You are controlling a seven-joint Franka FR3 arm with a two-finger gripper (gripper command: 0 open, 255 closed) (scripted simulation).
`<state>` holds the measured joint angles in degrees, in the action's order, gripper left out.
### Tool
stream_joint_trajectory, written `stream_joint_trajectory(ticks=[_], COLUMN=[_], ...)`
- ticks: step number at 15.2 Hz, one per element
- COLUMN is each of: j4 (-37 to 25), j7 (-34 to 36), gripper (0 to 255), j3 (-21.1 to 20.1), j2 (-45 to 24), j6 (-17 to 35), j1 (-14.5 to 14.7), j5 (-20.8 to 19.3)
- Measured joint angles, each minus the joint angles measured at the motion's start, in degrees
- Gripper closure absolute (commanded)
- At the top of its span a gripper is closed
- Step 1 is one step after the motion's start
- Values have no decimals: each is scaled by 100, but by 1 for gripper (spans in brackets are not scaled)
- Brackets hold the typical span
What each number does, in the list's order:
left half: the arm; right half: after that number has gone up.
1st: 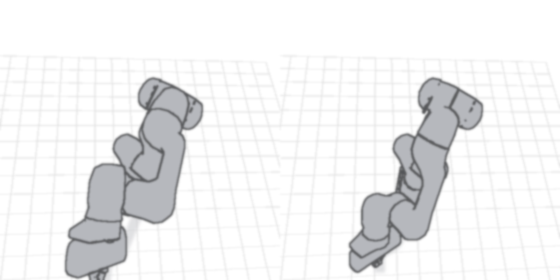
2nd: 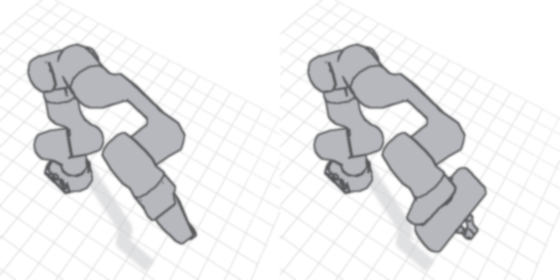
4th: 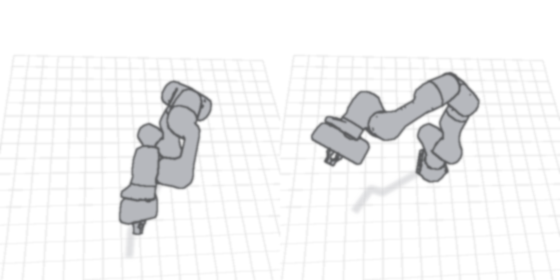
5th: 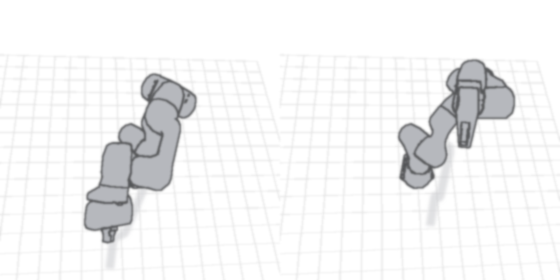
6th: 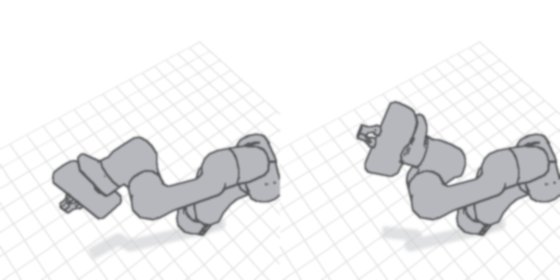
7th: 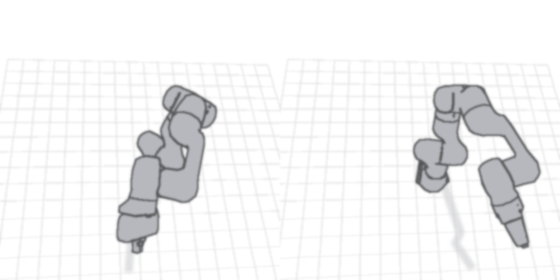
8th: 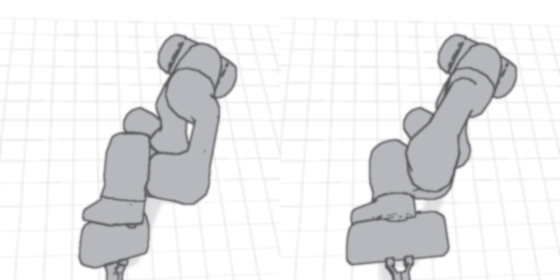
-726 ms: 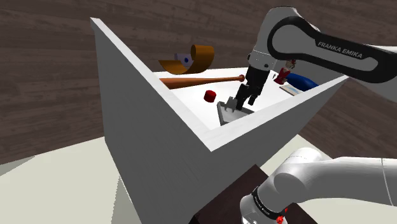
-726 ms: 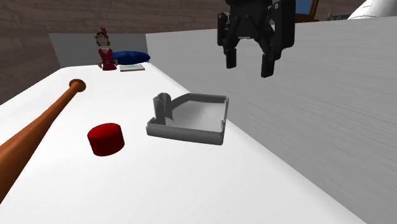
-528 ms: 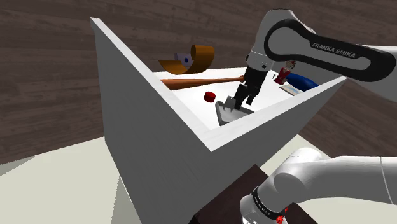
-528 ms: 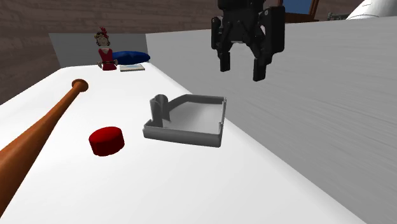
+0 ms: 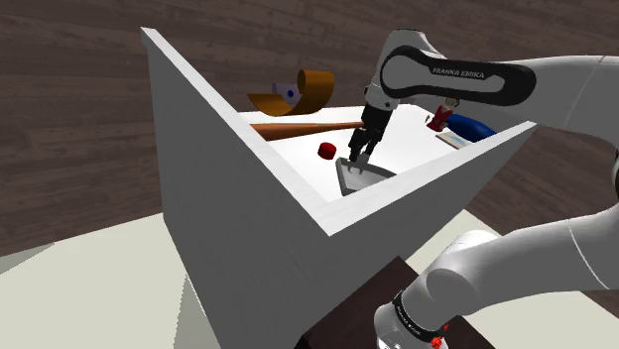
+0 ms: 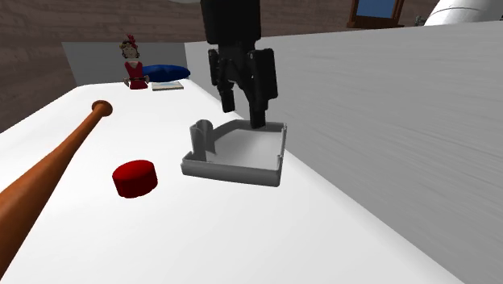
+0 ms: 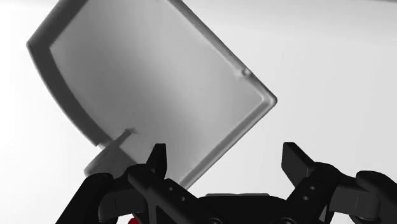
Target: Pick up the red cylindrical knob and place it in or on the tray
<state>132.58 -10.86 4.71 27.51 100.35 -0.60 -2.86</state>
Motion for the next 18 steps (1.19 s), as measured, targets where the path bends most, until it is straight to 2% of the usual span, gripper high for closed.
stream_joint_trajectory(ticks=[9,15,18], j4=[-870,-1953,-2005], j7=[-887,-1546,-1656], gripper=[0,0,0], j3=[397,572,587], j2=[-1653,-2980,-3215], j6=[1070,1485,1687], j1=[-17,-87,-113], j5=[40,292,345])
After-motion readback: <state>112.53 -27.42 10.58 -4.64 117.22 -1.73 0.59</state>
